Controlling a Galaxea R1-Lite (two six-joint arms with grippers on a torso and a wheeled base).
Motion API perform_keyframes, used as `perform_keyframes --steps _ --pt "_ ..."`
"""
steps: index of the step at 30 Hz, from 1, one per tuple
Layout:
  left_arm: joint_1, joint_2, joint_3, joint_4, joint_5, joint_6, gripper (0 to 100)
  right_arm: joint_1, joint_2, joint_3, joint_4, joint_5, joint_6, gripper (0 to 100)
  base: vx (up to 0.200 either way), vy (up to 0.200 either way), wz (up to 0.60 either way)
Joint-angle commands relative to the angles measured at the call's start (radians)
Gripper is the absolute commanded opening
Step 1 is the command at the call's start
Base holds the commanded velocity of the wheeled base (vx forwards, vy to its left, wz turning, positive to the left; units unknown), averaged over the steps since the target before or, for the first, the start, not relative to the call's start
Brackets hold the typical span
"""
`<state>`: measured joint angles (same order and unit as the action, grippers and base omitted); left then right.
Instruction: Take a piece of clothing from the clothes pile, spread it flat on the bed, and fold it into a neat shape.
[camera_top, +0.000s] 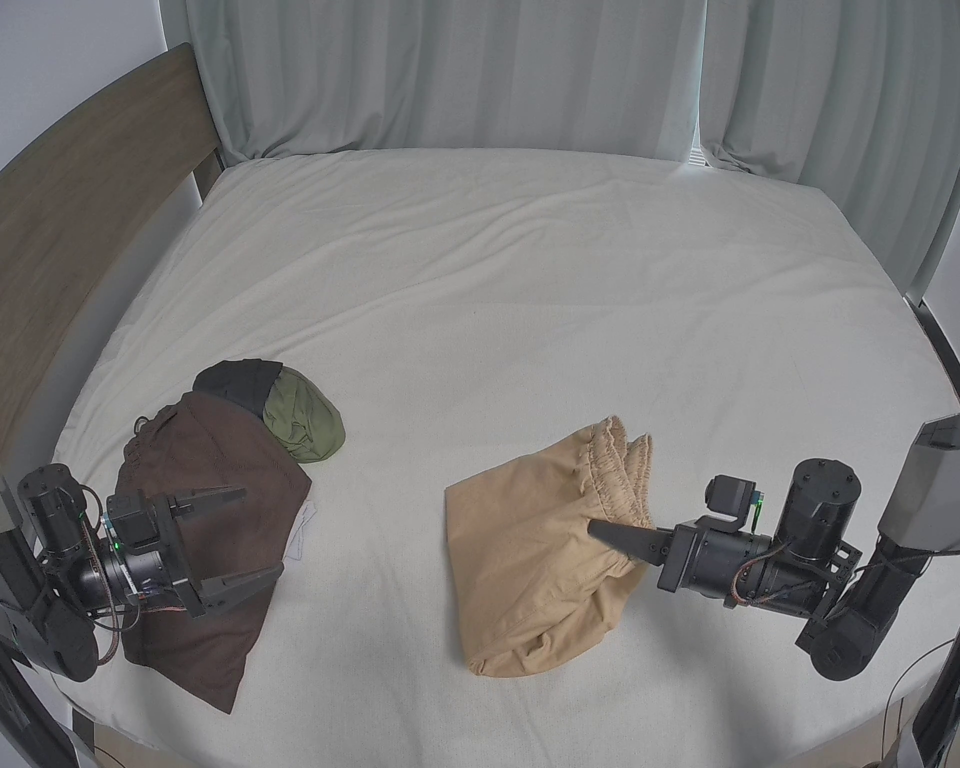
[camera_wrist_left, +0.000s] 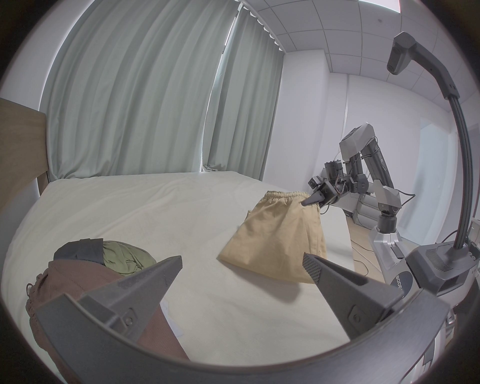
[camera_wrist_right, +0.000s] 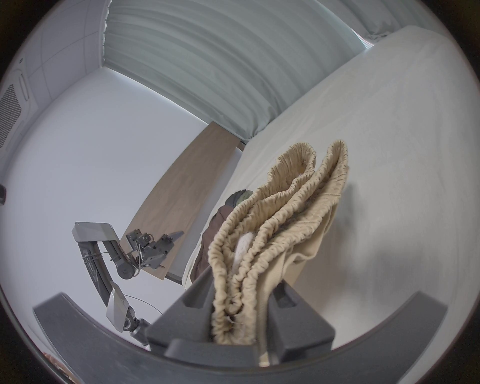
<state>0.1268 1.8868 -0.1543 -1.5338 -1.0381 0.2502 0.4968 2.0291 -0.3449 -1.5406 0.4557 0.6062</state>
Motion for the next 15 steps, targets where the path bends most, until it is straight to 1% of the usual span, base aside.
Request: perform_keyframes --steps 1,8,15 --pt "0.001 0.002 0.005 0.000 -0.002 0.000 100 0.014 -0.038 -0.023 -0.001 0.003 0.000 0 0.000 0.000 0.00" --pt "-0.001 -0.002 0.012 0.000 -0.002 0.001 100 0.019 -0.055 -0.080 -0.001 0.004 0.000 0 0.000 0.000 0.00" --pt "-0.021 -0.002 0.019 0.000 0.001 0.000 100 0.009 -0.053 -0.137 0.001 0.003 0.004 0 0.000 0.000 0.00"
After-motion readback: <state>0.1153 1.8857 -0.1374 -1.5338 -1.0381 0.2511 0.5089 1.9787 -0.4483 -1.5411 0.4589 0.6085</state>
